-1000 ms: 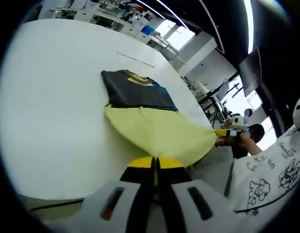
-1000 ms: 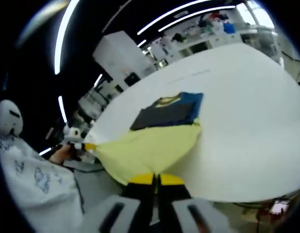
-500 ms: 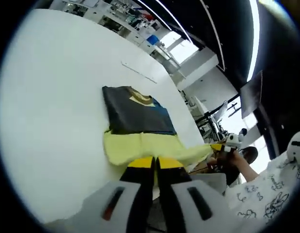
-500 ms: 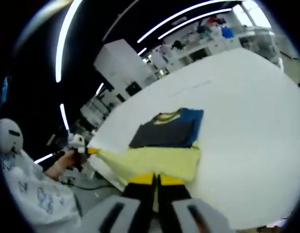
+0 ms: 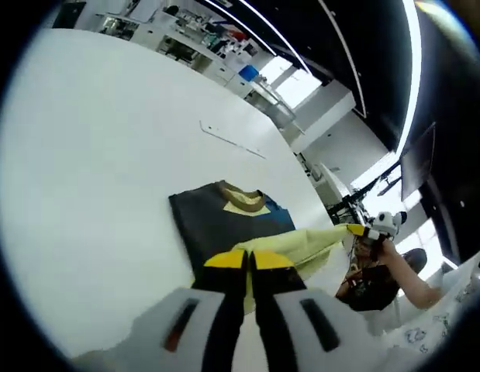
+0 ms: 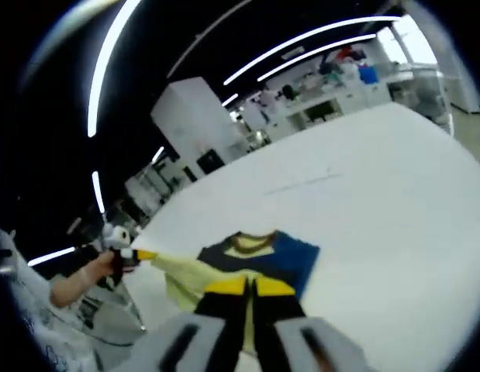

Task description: Fold the garment on the visible template until the final outline fits inside the template.

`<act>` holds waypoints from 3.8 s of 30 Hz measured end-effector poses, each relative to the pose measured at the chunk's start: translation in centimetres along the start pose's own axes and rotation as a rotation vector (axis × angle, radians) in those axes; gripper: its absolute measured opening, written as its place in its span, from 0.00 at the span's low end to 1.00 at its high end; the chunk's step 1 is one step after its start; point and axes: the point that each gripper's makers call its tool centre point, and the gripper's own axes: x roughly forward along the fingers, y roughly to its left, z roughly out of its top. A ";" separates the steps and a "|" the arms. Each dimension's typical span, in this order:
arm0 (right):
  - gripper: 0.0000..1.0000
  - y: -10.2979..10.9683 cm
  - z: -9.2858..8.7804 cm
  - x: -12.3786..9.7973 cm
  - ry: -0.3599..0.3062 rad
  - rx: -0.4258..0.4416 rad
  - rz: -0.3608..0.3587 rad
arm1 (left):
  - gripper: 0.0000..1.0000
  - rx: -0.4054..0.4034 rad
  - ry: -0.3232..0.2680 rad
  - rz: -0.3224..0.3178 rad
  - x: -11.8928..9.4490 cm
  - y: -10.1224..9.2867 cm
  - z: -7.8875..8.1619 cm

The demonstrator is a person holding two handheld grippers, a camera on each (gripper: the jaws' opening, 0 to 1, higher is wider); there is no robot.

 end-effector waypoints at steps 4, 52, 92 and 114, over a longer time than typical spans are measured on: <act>0.00 -1.4 1.4 1.8 -0.012 0.014 -0.006 | 0.00 -0.042 -0.023 0.012 1.5 1.7 1.6; 0.06 -9.8 -2.1 10.6 0.087 0.020 -0.184 | 0.11 -0.015 -0.057 0.118 8.4 8.1 2.1; 0.84 -5.5 -2.7 9.9 0.066 -0.196 -0.016 | 0.91 0.266 0.056 -0.068 7.7 2.8 -0.8; 0.75 -3.4 -3.8 12.7 0.103 -0.174 0.084 | 0.87 0.219 0.053 -0.128 9.9 1.7 -1.3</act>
